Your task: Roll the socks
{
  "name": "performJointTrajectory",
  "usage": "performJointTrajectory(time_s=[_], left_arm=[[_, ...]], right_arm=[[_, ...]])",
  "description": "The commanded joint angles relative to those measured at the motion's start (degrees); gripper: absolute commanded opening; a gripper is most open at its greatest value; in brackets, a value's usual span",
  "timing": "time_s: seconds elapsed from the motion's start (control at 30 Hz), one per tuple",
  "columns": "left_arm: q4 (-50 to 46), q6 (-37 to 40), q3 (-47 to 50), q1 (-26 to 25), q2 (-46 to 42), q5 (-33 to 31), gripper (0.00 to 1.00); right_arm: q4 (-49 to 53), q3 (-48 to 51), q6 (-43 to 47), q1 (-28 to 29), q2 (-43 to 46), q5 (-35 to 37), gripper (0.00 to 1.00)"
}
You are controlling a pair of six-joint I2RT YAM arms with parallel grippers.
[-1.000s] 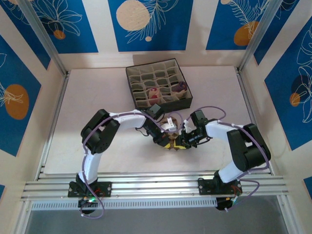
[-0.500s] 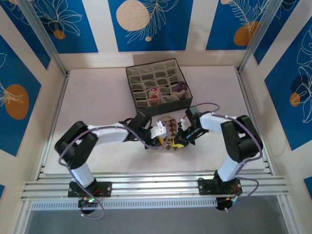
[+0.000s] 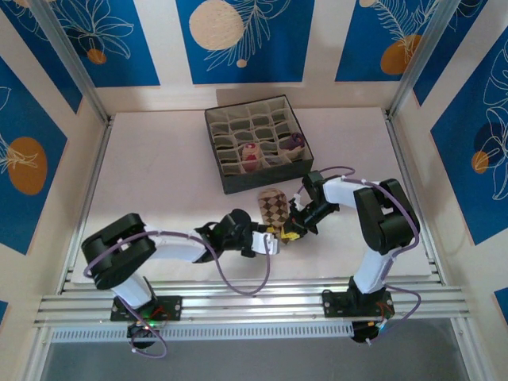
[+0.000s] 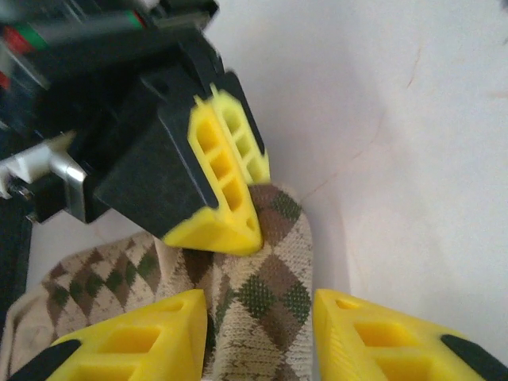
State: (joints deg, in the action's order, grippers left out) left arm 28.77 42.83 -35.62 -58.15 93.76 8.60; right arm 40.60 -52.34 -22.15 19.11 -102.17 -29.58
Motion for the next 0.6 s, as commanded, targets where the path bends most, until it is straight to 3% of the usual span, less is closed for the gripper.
performJointTrajectory(time_s=[0.0, 0.1, 0.17, 0.2, 0.27, 0.4, 0.47, 0.57], left_arm=[[3.6, 4.4, -2.0, -0.9, 3.7, -5.0, 0.40], [4.0, 5.0, -2.8, -1.3, 6.6, -5.9, 0.40], [4.5, 5.1, -2.9, -1.7, 8.0, -6.6, 0.35], [4.3, 5.0, -3.0, -1.7, 8.4, -6.5, 0.28], [2.1, 4.5, -3.5, -1.9, 8.5, -5.6, 0.01], [-6.9, 1.1, -5.9, -0.5, 7.6, 0.4, 0.00], [-12.3, -2.6, -7.7, 1.8, 7.0, 8.3, 0.00], [-20.0, -7.1, -11.2, 4.8, 7.2, 17.1, 0.00]], right_arm=[[3.1, 0.3, 1.3, -0.2, -2.3, 5.4, 0.00], [3.6, -0.2, 1.4, -0.2, -2.9, 5.1, 0.00], [3.7, -0.4, 1.5, -0.2, -3.1, 4.7, 0.00], [3.8, -0.5, 1.5, -0.2, -3.2, 4.6, 0.00], [3.4, -0.3, 1.6, -0.2, -2.7, 4.1, 0.05], [0.6, 1.5, 1.2, -0.6, 2.4, 4.5, 0.37], [-1.2, 2.9, 0.3, -1.8, 7.1, 6.1, 0.42], [-3.9, 4.7, -0.9, -3.1, 12.2, 6.9, 0.41]])
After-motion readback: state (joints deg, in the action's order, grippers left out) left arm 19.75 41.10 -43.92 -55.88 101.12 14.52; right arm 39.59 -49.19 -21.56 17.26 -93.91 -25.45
